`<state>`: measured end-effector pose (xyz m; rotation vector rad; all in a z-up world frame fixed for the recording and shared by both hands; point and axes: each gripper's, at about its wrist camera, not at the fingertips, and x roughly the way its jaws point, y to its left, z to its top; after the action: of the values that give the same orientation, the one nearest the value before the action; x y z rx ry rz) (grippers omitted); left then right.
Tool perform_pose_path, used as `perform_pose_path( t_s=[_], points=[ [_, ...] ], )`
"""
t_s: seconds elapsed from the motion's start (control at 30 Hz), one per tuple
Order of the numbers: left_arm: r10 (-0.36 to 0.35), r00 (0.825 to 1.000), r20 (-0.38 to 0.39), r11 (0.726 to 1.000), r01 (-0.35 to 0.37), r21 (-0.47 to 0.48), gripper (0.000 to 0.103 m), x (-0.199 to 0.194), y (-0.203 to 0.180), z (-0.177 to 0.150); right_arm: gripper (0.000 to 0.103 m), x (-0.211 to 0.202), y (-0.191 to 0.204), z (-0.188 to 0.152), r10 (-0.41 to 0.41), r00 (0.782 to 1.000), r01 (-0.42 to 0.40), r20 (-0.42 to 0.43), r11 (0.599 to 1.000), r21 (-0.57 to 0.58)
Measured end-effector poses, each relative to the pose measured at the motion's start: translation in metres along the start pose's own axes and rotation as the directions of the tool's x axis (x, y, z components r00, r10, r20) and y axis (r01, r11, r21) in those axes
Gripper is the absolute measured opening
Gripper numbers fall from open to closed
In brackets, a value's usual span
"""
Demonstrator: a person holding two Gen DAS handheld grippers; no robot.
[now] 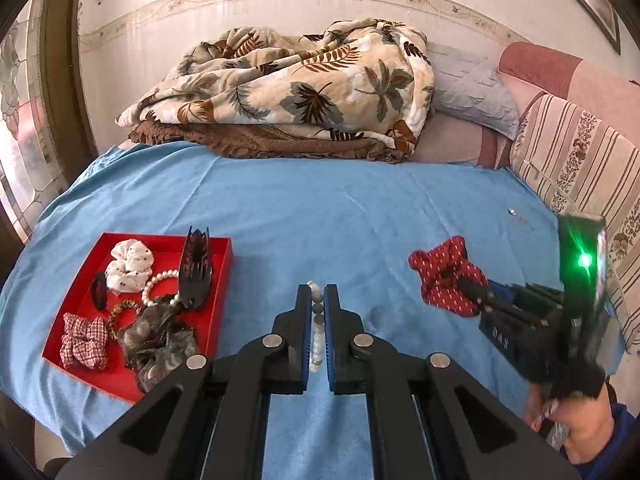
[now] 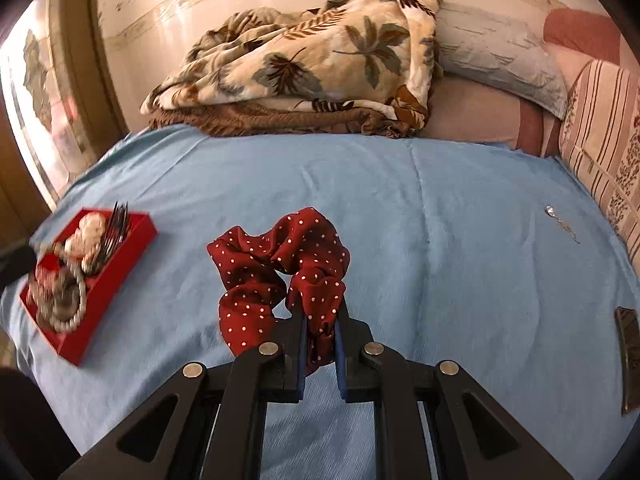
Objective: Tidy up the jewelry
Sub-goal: 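Carry the pearl bracelet with the left tool toward the red tray while the right tool carries the scrunchie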
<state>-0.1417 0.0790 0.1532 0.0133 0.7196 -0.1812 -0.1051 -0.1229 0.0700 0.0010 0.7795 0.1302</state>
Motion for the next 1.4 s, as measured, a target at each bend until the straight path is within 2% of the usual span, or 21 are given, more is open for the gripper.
perform_pose_path(
  t_s=[0.27,0.7,1.03,1.4],
  points=[
    [0.029,1.000,-0.003,0.999,-0.029,-0.033,0.006,-0.006,0.017,-0.011,0.012,-0.015,0.028,-0.034,-0.009,1.000,0.009,-0.006,0.998,-0.061],
    [0.113,0.994,-0.001,0.991,-0.113,-0.071,0.006,-0.014,0.055,-0.019,0.012,-0.016,0.059,-0.064,-0.008,0.999,0.003,-0.051,0.996,-0.092],
    [0.148,0.989,-0.014,0.980,-0.148,-0.134,0.006,-0.020,0.092,-0.026,0.012,-0.028,0.085,-0.058,0.016,0.999,-0.022,-0.041,0.990,-0.141],
    [0.167,0.986,-0.024,0.965,-0.168,-0.200,0.006,-0.029,0.125,-0.030,0.013,-0.033,0.120,-0.038,0.089,0.995,-0.096,-0.046,0.978,-0.184]
  ],
)
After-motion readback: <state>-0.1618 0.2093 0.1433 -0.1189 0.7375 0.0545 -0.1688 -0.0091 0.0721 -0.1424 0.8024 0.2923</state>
